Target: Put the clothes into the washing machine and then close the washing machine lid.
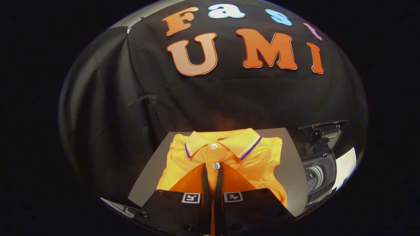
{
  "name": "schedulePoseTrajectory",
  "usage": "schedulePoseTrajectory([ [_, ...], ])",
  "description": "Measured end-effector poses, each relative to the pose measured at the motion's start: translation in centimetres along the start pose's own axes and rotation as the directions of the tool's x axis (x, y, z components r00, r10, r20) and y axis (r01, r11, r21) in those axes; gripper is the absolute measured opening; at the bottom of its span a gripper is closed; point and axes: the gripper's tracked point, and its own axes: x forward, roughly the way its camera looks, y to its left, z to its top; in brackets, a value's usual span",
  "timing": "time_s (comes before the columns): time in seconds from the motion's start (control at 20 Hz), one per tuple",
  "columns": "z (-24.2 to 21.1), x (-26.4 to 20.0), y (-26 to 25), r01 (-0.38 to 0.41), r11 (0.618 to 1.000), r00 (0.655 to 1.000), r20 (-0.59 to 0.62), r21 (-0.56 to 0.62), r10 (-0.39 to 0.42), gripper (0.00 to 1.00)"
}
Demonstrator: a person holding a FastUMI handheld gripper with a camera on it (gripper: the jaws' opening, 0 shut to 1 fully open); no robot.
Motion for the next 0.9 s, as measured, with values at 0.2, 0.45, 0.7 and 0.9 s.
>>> schedulePoseTrajectory([
  [0.2, 3.2, -5.1, -3.0, -0.042, 0.998, 0.996, 0.080, 0.037, 0.039, 0.12],
  [0.45, 7.3, -10.6, -9.9, -0.062, 0.994, 0.984, 0.175, 0.085, 0.046, 0.12],
  [0.7, 9.5, -15.0, -18.5, -0.044, 0.991, 0.973, 0.230, 0.129, 0.013, 0.12],
  [0.9, 9.3, -16.8, -24.8, -0.023, 0.989, 0.971, 0.238, 0.145, -0.012, 0.12],
])
